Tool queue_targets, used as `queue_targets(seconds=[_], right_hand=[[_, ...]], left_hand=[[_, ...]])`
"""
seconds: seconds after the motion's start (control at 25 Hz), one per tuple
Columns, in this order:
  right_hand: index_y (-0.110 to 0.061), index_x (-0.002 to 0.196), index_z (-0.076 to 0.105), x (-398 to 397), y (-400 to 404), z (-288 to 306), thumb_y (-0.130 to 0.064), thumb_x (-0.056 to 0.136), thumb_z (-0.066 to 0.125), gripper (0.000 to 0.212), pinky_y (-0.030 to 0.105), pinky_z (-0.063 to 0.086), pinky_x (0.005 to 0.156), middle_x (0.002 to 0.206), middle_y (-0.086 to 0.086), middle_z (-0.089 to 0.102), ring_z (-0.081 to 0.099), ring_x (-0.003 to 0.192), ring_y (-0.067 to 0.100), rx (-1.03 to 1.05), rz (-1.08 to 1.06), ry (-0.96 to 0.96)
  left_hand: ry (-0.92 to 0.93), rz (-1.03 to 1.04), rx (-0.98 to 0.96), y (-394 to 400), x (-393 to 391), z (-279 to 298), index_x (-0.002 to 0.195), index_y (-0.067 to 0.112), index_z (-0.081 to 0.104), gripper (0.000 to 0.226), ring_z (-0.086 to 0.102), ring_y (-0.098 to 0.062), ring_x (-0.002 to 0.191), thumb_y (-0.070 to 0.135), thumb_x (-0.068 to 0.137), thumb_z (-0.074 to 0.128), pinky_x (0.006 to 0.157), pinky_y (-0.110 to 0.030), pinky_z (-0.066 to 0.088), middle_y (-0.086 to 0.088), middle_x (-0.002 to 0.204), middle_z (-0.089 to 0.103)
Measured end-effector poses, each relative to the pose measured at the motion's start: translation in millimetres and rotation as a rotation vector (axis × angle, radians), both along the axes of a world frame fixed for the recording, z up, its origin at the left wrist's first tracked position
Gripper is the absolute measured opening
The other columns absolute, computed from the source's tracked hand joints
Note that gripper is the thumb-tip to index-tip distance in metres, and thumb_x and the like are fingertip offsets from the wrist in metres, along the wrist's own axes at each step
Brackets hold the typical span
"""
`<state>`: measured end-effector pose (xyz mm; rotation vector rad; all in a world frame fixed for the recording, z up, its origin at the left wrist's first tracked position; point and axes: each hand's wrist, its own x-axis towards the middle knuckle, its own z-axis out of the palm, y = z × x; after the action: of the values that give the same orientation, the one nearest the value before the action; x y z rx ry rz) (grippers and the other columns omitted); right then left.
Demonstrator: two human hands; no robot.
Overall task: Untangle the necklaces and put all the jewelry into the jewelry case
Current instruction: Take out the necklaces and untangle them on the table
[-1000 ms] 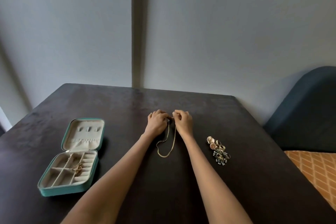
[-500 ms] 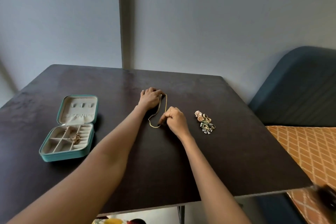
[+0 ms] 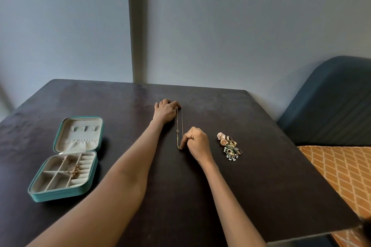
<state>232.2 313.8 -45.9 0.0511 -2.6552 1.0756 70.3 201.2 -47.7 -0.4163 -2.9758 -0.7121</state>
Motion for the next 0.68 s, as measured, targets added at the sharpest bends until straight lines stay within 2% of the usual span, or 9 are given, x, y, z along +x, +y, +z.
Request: queue_targets(seconds=[0.2,0.4,0.68], right_hand=[[-0.016,0.062,0.074,2.8,-2.5,1.2,0.012,0.065,0.043,0.042,0.024,0.042,0.074,0.073,0.001,0.061,0.051,0.084,0.013,-0.046,-0.044,0.024],[-0.013,0.056,0.07,8.0,-3.1,5.9,0.012,0.066,0.045,0.038,0.016,0.033,0.066,0.075,-0.006,0.056,0.05,0.085,0.009,0.03,-0.055,-0.039],[-0.008,0.052,0.068,13.3,-4.4,5.5,0.009,0.062,0.05,0.027,0.017,0.033,0.06,0.072,-0.003,0.056,0.048,0.079,0.008,0.102,-0.08,-0.038]], left_hand=[[0.014,-0.009,0.025,-3.5,0.9,-0.5,0.122,0.035,0.057,0.035,0.032,-0.028,0.132,0.029,0.099,0.031,0.113,-0.042,0.012,-0.009,0.139,0.04],[0.039,0.02,0.061,-2.6,2.1,-1.5,0.119,0.031,0.059,0.034,0.033,-0.029,0.131,0.026,0.098,0.033,0.112,-0.04,0.015,-0.012,0.138,0.04],[0.061,0.037,0.133,-5.1,5.2,1.1,0.111,0.026,0.064,0.032,0.032,-0.031,0.131,0.018,0.095,0.037,0.11,-0.039,0.02,-0.014,0.14,0.039]])
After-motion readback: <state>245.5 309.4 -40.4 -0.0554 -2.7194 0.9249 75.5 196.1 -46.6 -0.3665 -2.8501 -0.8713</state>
